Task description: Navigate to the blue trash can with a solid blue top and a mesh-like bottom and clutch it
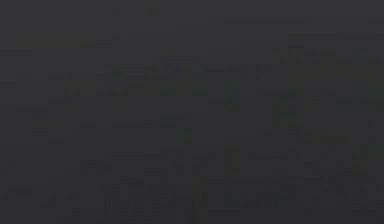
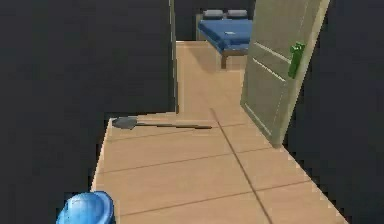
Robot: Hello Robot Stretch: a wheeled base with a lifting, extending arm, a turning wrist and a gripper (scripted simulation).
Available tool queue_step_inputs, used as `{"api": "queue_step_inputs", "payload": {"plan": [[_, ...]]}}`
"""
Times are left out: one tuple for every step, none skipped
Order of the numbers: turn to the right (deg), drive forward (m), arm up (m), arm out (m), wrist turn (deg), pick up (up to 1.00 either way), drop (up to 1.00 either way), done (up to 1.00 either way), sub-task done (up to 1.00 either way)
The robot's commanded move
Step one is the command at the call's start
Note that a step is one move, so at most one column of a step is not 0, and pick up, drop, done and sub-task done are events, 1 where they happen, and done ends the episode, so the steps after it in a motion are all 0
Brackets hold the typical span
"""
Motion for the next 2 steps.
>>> {"api": "queue_step_inputs", "payload": {"plan": [[-33.0, 0.00, 0.00, 0.00, 0.0, 0.00, 0.00, 0.00, 0.00], [0.0, 0.00, 0.20, 0.00, 0.0, 0.00, 0.00, 0.00, 0.00]]}}
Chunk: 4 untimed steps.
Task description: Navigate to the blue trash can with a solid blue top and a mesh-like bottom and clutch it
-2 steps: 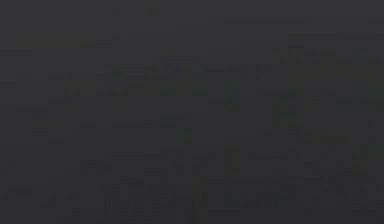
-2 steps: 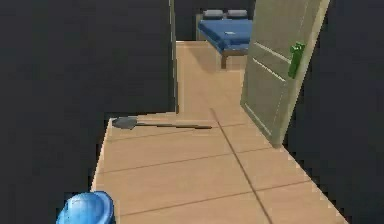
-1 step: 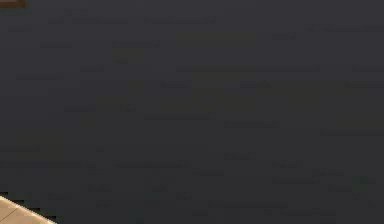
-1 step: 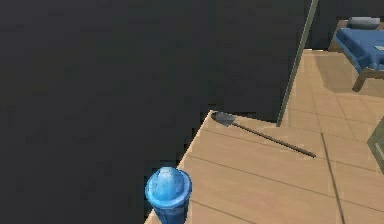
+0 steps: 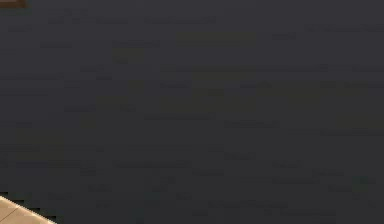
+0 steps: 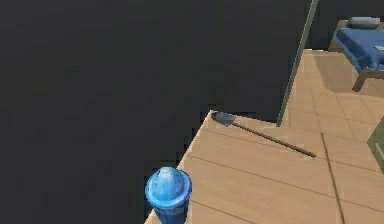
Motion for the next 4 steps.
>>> {"api": "queue_step_inputs", "payload": {"plan": [[0.0, 0.00, 0.00, 0.42, 0.0, 0.00, 0.00, 0.00, 0.00], [0.0, 0.00, 0.00, 0.00, 45.0, 0.00, 0.00, 0.00, 0.00], [0.0, 0.00, 0.00, 0.00, 45.0, 0.00, 0.00, 0.00, 0.00], [0.0, 0.00, 0.00, 0.00, 45.0, 0.00, 0.00, 0.00, 0.00]]}}
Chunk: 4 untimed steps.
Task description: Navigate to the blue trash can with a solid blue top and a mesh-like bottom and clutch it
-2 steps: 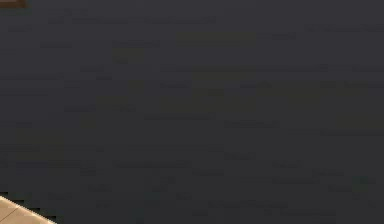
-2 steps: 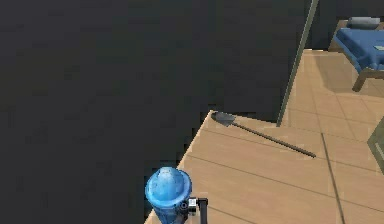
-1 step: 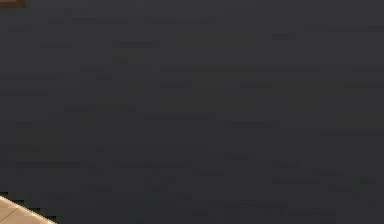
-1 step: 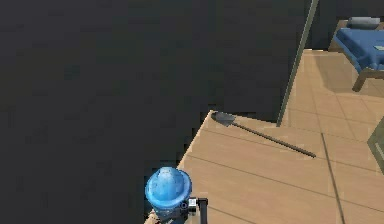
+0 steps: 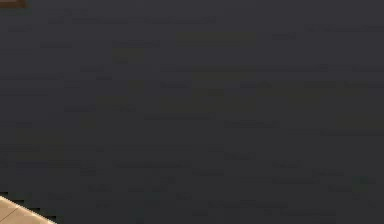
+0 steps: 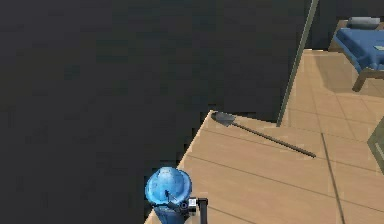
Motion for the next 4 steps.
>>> {"api": "queue_step_inputs", "payload": {"plan": [[0.0, 0.00, 0.00, 0.00, 21.0, 0.00, 0.00, 0.00, 0.00], [0.0, 0.00, 0.00, 0.00, 0.0, 1.00, 0.00, 0.00, 0.00], [0.0, 0.00, 0.10, 0.00, 0.0, 0.00, 0.00, 0.00, 0.00], [0.0, 0.00, 0.00, 0.00, 0.0, 0.00, 0.00, 1.00, 0.00]]}}
